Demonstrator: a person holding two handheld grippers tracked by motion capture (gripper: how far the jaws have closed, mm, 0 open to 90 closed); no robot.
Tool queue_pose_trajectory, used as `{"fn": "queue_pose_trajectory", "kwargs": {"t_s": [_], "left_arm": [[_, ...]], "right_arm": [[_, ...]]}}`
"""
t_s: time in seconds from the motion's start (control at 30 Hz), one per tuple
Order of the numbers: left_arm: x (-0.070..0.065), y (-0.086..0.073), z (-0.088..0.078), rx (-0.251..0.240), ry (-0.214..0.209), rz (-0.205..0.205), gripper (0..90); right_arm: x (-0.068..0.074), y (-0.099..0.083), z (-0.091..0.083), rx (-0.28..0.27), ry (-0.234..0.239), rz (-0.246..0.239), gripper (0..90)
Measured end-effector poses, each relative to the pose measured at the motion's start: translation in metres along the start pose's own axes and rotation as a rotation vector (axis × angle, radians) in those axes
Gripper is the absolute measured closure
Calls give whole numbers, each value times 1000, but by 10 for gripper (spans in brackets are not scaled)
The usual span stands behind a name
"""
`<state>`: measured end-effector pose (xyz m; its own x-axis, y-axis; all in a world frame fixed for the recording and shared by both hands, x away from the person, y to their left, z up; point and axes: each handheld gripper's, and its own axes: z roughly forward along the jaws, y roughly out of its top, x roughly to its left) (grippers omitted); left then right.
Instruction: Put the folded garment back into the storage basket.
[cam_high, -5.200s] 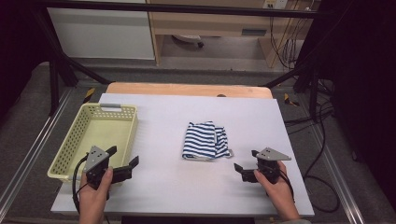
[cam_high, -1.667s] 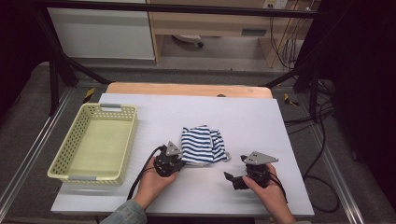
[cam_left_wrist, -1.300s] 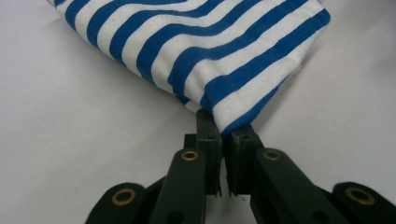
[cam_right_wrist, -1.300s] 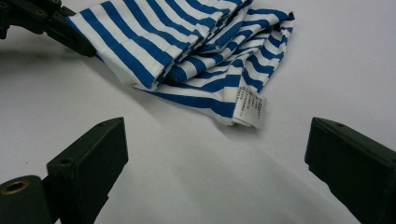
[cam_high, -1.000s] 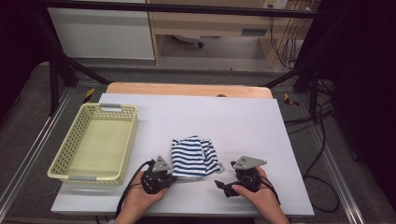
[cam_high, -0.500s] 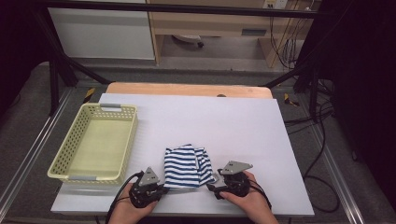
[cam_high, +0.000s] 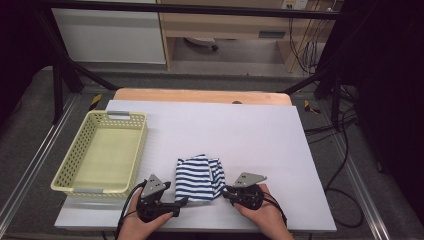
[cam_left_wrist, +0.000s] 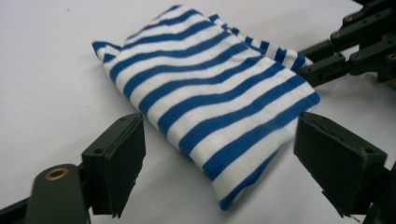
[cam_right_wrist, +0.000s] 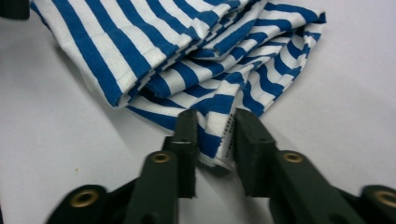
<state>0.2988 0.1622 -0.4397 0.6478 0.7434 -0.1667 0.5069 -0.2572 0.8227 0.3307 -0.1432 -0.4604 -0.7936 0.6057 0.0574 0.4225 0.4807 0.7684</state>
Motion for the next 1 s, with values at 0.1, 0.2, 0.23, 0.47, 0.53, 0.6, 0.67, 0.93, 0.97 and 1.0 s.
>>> {"fn": "queue_pose_trajectory", "kwargs": {"t_s": [0.1,0.2,0.23,0.47,0.53,0.6,0.67,0.93,0.97,1.0], "left_arm": [[1,0,0,-8,14,-2,128],[2,0,0,-9,24,-7,116],[3,0,0,-10,19,-5,110],[4,0,-2,-16,40,-4,120],[5,1,-4,-20,57,-4,134],[6,2,-4,-24,64,-13,124],[8,4,-3,-20,71,-14,117],[8,23,14,0,91,30,72],[7,28,18,1,92,39,73],[7,33,21,-2,91,42,74]], "right_arm": [[0,0,0,1,10,-4,835],[-1,0,-3,-8,33,16,844],[-4,0,-7,-17,50,38,845],[-4,-6,-20,9,53,47,846],[-3,-13,-29,28,41,57,845],[-2,-17,-31,49,22,47,844],[-1,-18,-31,61,19,45,844],[0,-17,-29,69,20,30,844],[0,-17,-29,70,18,24,844],[0,-17,-29,72,14,19,844]]}}
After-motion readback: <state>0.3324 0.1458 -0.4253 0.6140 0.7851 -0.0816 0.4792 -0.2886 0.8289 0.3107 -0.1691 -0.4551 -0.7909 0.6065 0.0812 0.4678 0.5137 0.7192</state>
